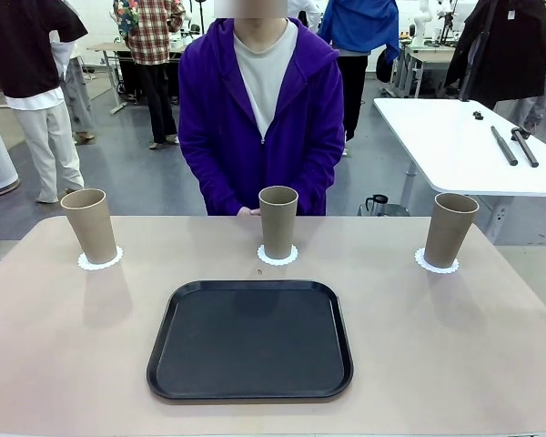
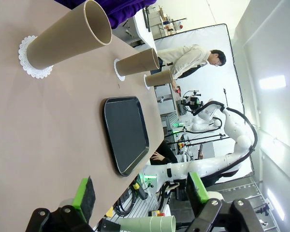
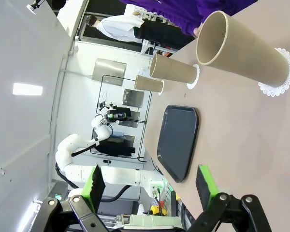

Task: Place coasters on the table and set cups on them.
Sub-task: Take one Reusable plastic cup from the Flat Tray and place it on a coaster set by the human.

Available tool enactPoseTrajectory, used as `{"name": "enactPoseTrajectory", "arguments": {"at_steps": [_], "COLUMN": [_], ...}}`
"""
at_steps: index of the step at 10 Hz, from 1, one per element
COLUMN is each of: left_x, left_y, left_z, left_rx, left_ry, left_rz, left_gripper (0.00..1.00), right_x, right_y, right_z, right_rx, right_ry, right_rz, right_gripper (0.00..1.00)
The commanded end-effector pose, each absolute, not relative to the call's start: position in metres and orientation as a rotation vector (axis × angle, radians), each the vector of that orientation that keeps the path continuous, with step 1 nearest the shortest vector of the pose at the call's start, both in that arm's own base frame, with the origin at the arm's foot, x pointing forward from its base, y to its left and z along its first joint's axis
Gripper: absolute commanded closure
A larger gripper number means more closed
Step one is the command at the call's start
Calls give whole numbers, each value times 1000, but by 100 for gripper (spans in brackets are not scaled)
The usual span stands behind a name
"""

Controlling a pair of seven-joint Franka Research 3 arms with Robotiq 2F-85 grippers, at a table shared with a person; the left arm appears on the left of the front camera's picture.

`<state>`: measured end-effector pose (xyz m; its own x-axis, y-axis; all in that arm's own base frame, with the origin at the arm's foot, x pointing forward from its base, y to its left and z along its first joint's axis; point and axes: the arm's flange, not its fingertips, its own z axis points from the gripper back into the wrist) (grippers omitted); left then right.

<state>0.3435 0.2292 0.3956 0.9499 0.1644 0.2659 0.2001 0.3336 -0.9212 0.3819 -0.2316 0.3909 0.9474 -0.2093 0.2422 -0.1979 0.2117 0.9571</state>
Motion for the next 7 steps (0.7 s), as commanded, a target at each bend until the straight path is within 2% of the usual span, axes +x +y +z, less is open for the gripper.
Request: {"name": "enactPoseTrajectory", "arguments": {"at_steps": [1, 7], "left_x": [342, 342], "left_y": [230, 230], "left_z": [397, 397], "left_rx": [-1241, -1241], "left_ry": [-352, -352], "left_rz": [-23, -23], "left_gripper": [0, 0], "right_x": [383, 383], "right_y": [-232, -232], "right_z": [391, 391], "right_rx": [1370, 1370], "right_ry": [-360, -360], "right_rz": [-12, -12], "right_gripper": [0, 0]}}
